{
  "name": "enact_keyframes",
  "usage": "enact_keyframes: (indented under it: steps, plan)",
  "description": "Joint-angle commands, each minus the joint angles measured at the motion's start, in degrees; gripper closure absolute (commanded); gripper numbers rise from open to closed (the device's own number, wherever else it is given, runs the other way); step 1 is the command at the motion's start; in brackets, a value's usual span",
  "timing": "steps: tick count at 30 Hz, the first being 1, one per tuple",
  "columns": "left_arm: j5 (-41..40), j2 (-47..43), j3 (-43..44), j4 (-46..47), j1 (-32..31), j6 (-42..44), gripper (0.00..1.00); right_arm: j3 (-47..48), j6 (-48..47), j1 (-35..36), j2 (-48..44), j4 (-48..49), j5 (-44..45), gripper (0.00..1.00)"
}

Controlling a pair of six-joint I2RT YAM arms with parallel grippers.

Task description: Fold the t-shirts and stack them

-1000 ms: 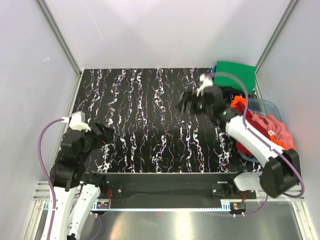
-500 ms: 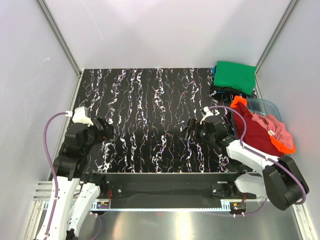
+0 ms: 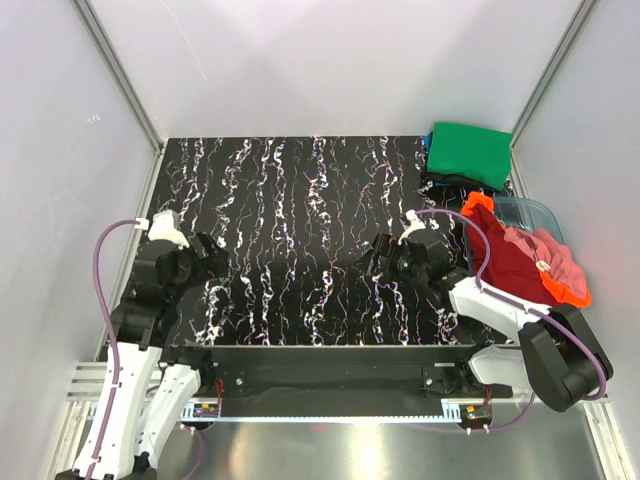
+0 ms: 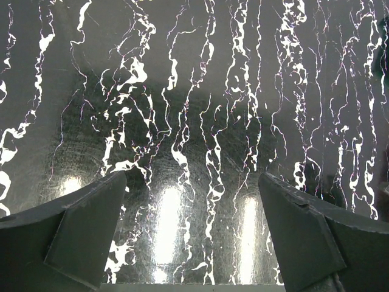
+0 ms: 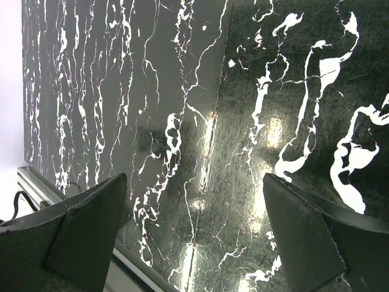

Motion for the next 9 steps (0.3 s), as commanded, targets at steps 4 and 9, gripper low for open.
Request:
enact_keyframes:
  steps: [4, 9]
  plan:
    - [0.37, 0.01, 0.95, 2.10, 0.39, 0.83, 0.04, 0.56, 0.80, 0.28, -1.85, 2.94, 1.35, 0.00]
    - [-0.24, -0.34, 0.95, 1.83, 0.39, 0.57, 0.04, -0.49, 0.46, 0.27, -4.30, 3.73, 1.36, 0.01]
